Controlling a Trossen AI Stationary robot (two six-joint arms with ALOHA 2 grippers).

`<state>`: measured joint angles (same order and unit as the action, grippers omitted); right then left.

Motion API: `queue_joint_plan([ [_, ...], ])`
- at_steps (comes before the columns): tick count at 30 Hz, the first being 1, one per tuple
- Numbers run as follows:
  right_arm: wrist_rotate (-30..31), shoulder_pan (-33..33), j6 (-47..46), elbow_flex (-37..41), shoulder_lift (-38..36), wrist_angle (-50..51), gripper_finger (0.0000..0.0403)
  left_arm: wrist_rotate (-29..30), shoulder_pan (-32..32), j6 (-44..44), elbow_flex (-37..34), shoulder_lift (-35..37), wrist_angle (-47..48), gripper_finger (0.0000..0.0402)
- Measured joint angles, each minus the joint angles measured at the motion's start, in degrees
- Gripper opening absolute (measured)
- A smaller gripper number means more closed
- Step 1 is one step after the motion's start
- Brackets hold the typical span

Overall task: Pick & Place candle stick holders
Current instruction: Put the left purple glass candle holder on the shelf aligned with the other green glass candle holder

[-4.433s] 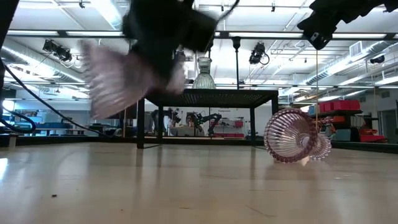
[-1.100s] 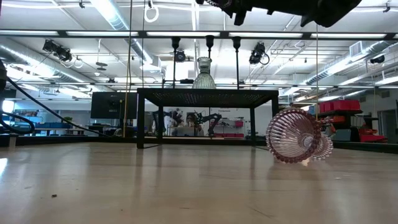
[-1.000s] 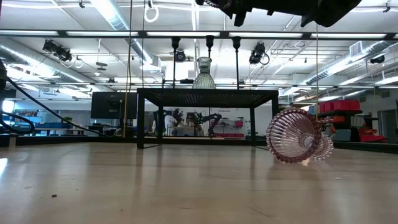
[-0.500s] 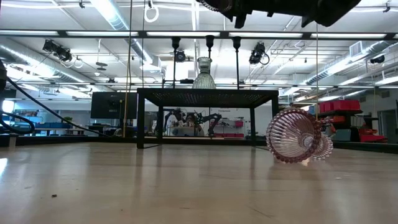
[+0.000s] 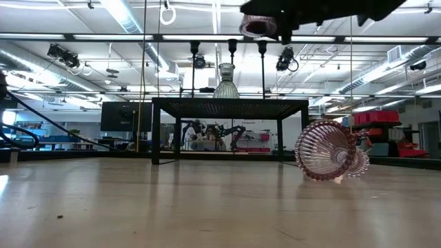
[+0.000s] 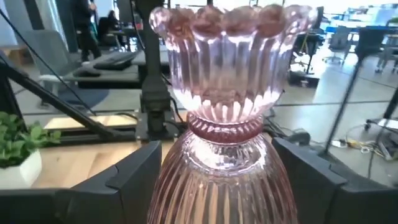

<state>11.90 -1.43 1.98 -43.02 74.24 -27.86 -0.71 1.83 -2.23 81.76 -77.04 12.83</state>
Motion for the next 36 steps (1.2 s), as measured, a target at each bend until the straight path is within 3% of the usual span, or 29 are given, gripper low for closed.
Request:
queue_joint_plan([
  [5, 6.0, 0.0, -1.8, 6.6, -3.3, -0.5, 0.0274, 3.9, -0.1, 0.0, -0.1, 2.8, 9.3, 0.0233],
  [11, 8.0, 1.2, -5.8, 16.9, -5.6, -14.1, 0.0274, 9.1, -0.1, 0.4, 0.0, 4.1, 17.1, 0.0233],
  [15, 10.4, 3.4, -8.0, 20.5, -5.5, -17.8, 0.0274, 11.7, 0.0, 0.3, -0.1, 4.0, 19.6, 0.0233],
  [26, 6.9, 10.4, -10.9, 20.7, -4.2, -15.8, 0.027, 14.5, 0.0, 0.5, -7.8, 4.0, 18.3, 0.0233],
  [36, 6.5, 13.0, -12.7, 20.7, -0.4, -15.5, 0.0265, 17.0, 0.0, 1.8, -15.5, 4.9, 11.8, 0.0233],
])
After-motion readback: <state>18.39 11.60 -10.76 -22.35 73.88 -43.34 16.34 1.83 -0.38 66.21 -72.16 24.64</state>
